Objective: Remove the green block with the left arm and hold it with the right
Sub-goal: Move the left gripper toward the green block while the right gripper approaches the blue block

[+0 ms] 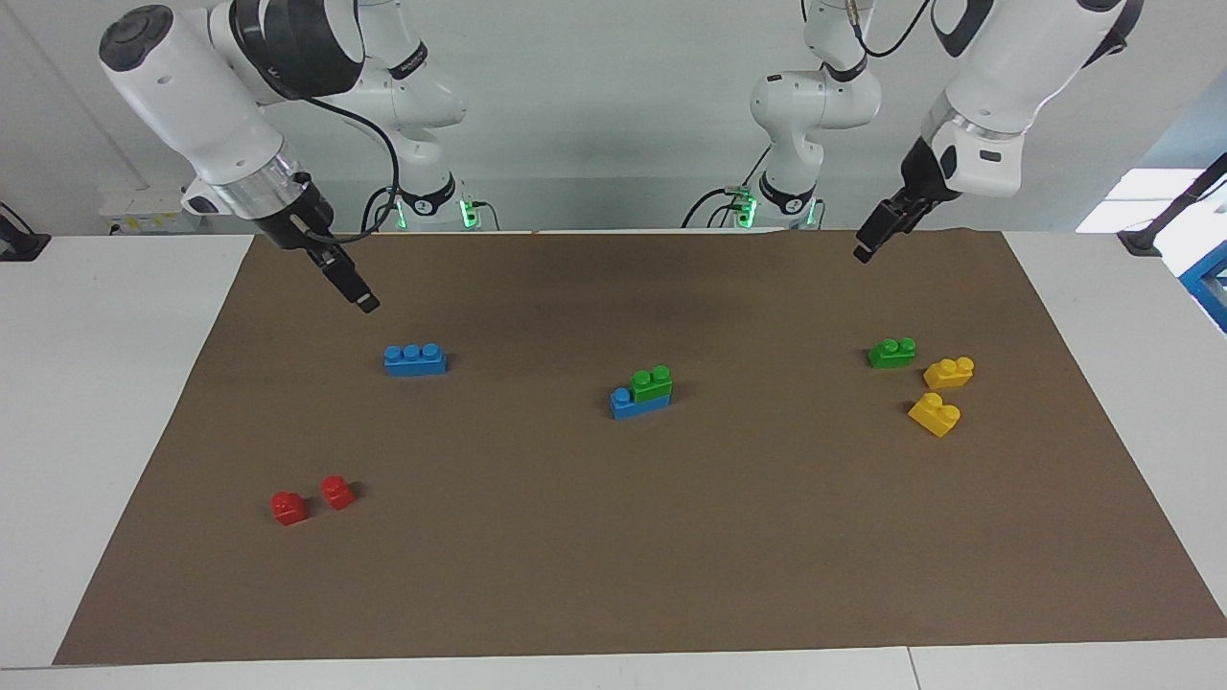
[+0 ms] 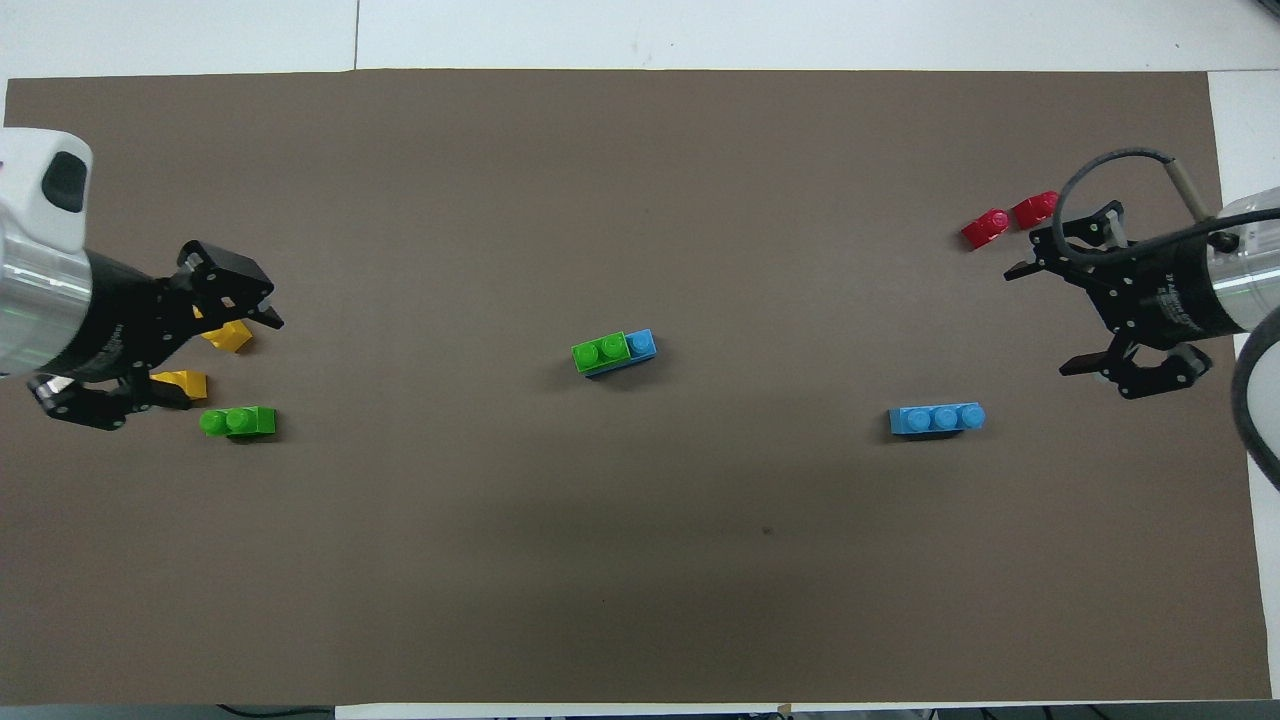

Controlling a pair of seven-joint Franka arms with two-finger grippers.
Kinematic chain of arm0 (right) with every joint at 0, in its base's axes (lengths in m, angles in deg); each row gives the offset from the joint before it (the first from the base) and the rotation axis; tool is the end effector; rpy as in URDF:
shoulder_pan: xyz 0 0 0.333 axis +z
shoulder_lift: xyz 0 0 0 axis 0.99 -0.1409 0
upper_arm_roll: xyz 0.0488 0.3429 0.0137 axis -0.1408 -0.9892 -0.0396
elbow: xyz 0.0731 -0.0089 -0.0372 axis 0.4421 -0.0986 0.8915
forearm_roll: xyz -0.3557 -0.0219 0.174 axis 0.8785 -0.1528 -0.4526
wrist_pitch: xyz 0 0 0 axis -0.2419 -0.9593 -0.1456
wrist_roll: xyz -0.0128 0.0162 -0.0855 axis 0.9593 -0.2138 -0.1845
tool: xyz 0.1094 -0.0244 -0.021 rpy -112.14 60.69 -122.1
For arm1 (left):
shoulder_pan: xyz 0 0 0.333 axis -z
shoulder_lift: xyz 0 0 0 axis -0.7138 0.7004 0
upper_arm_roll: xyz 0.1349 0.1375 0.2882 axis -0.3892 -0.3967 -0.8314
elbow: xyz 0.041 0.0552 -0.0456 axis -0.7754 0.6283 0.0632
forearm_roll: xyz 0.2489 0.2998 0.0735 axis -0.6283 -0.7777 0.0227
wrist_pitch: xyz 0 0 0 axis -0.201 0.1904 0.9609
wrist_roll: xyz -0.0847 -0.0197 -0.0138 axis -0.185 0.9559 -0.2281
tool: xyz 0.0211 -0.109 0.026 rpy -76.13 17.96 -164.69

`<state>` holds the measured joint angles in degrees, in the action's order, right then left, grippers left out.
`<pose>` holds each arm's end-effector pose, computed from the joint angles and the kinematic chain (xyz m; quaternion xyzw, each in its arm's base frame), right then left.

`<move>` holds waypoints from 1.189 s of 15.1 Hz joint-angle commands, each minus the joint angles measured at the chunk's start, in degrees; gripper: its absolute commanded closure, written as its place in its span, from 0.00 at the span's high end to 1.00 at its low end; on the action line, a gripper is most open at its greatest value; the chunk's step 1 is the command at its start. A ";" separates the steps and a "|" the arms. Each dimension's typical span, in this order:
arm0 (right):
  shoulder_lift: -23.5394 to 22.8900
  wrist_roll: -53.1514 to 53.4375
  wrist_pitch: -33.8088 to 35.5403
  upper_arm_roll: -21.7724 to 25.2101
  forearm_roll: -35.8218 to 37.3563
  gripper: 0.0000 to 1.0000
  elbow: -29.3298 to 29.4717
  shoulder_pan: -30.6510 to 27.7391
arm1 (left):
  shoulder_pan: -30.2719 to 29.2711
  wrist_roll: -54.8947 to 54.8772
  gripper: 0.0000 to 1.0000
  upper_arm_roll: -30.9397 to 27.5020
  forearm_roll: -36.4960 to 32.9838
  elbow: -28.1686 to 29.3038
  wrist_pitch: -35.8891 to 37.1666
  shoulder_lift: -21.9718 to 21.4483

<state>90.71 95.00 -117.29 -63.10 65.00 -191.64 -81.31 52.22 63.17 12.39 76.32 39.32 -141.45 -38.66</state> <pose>0.5485 0.0327 0.5779 -0.8495 0.5076 0.0746 0.1227 0.5128 -0.1285 0.6374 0.9336 0.3549 -0.0370 0.0328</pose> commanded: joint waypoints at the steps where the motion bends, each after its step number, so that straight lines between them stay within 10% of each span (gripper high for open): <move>1: -0.69 7.51 -3.33 0.03 -5.83 1.00 -2.81 1.52 | 4.82 23.90 1.00 -0.50 0.62 8.68 -8.62 -4.94; 8: -7.37 10.84 -6.41 0.03 -22.79 1.00 -3.43 4.31 | 12.65 59.72 1.00 -0.32 0.27 14.57 -20.15 -4.60; 18: -10.45 13.59 -12.56 0.03 -25.18 1.00 -8.53 10.21 | 20.66 78.46 1.00 -0.32 -0.17 15.99 -30.27 5.77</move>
<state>80.67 107.61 -128.12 -63.13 41.34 -199.53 -72.45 71.26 138.35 13.01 76.32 55.65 -169.51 -34.86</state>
